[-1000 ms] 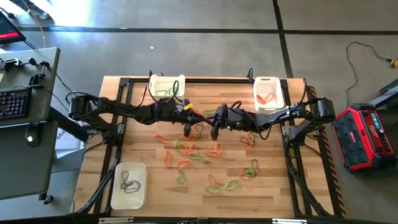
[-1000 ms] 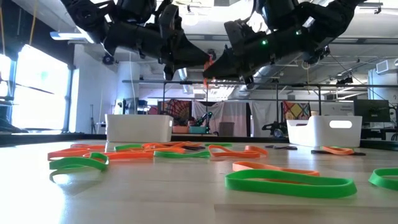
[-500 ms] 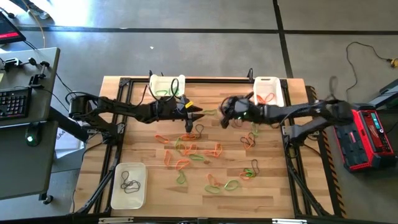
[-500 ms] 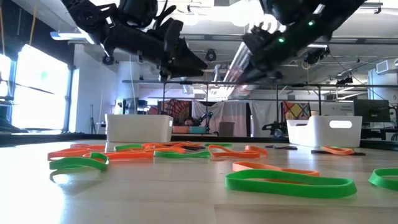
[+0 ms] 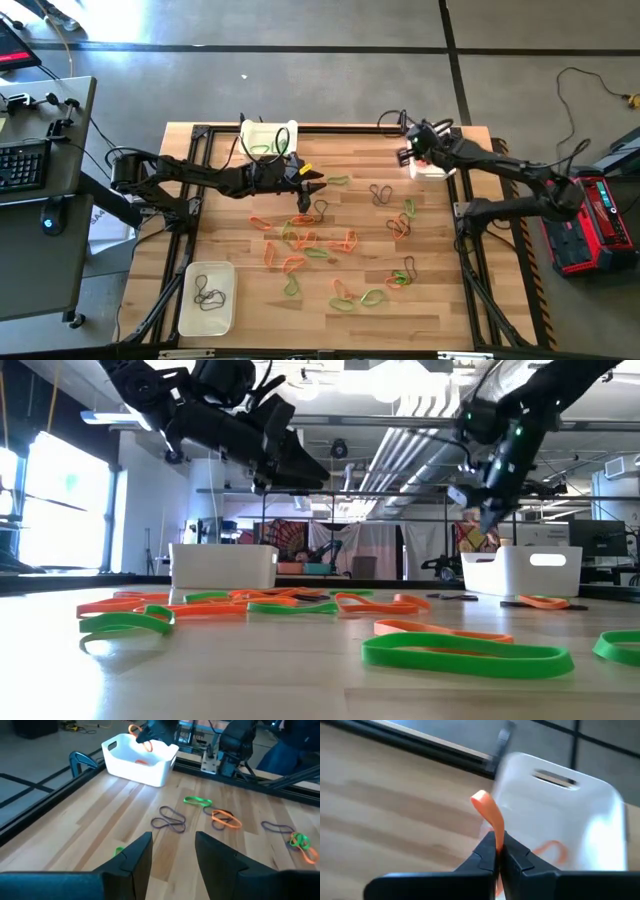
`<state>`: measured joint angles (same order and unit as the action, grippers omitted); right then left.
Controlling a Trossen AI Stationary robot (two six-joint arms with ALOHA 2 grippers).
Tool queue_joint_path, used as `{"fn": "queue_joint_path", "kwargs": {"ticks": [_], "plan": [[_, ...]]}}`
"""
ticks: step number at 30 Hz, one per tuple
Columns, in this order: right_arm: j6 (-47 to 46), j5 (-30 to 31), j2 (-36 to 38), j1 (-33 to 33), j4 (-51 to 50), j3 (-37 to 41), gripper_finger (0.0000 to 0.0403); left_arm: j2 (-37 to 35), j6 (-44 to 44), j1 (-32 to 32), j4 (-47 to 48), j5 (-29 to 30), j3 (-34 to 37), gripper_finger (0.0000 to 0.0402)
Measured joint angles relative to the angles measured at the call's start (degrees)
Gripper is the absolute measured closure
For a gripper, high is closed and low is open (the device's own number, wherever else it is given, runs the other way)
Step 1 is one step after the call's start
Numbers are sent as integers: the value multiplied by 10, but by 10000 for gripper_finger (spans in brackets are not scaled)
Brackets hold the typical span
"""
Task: Sort rubber bands into baskets
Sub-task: Put the orange rubber band into the top right white bin
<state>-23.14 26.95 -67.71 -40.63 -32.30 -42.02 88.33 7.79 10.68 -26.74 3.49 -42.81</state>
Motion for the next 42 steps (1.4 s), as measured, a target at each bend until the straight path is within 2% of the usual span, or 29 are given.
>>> {"fn": "queue_joint_path", "kwargs": {"ticks": [7, 14, 17, 23, 26, 29, 32, 35, 38, 42], "plan": [[26, 0, -56, -86, -11, 0, 403, 0, -28, -7, 15, 0, 0, 262], [26, 2, -100, -93, -11, 0, 392, 0, -34, -7, 16, 0, 0, 262], [26, 4, -104, -92, -10, 0, 361, 0, -27, -7, 16, -2, 0, 262], [39, 14, -105, -91, -9, 0, 271, 0, -23, -6, -16, 3, 0, 262], [53, 13, -99, -89, -19, 0, 254, 0, -24, -6, -18, -4, 0, 262], [78, 9, -81, -76, -32, 0, 275, 0, -25, -6, -10, -6, 0, 274], [94, -20, -50, -56, -44, 0, 332, 0, -43, -7, -6, -13, 0, 304], [101, -53, -16, -27, -48, 0, 390, 0, -61, -7, -5, -15, 0, 352], [114, -62, 14, 20, -47, 0, 385, 0, -80, -7, -1, -15, 0, 393], [139, -60, 37, 94, -30, 0, 392, 0, -99, -7, 9, -23, 0, 395]]}}
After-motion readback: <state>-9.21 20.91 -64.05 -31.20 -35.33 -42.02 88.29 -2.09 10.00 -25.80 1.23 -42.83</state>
